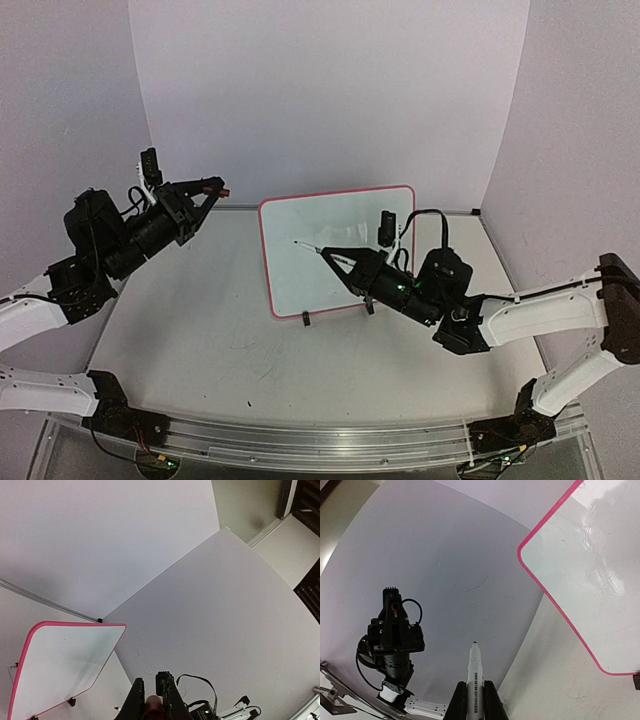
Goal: Write a sentence on the whiteboard
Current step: Place the pen cap at the center of the board.
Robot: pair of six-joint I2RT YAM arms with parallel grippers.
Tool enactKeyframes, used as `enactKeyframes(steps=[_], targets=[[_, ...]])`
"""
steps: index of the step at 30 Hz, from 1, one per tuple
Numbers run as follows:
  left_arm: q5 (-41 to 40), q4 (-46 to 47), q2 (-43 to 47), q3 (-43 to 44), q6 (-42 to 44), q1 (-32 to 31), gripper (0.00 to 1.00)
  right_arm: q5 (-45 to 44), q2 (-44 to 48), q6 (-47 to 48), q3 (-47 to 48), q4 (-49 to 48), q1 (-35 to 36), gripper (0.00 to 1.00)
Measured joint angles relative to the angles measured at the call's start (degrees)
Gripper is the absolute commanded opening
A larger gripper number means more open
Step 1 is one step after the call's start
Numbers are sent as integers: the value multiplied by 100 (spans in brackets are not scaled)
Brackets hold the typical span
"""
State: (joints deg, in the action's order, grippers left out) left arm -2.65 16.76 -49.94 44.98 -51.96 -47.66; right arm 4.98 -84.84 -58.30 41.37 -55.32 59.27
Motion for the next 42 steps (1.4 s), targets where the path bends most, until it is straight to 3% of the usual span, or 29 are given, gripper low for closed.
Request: enactKeyframes(steps=[5,11,14,18,22,29,37,42], targets=[[-291,-1267,-85,331,251,43,0,-141,617,375,-93,908,1,0],[-138,-3214,-275,253,337,703,0,-307,1531,1207,444,3074,-66,0],[123,-3839,-673,131,548,1095,0,-197,1642,1430,711,3943,-346,0],[292,-4462,-1649,138,1038,1172,0,72,1586,1524,727,4719,-817,0],[491,-4821,-2672,181,1477,1172,0,273,1470,1611,727,5101,-976,0],[832,-4867,-3518,386,1794,1172,1,526,1358,1689,725,5297,-973,0],[1010,-4821,-3913,453,1903,1172,15,593,1353,1675,619,5329,-974,0],[1048,-4820,-4061,465,1910,1172,31,608,1353,1653,572,5352,-973,0]])
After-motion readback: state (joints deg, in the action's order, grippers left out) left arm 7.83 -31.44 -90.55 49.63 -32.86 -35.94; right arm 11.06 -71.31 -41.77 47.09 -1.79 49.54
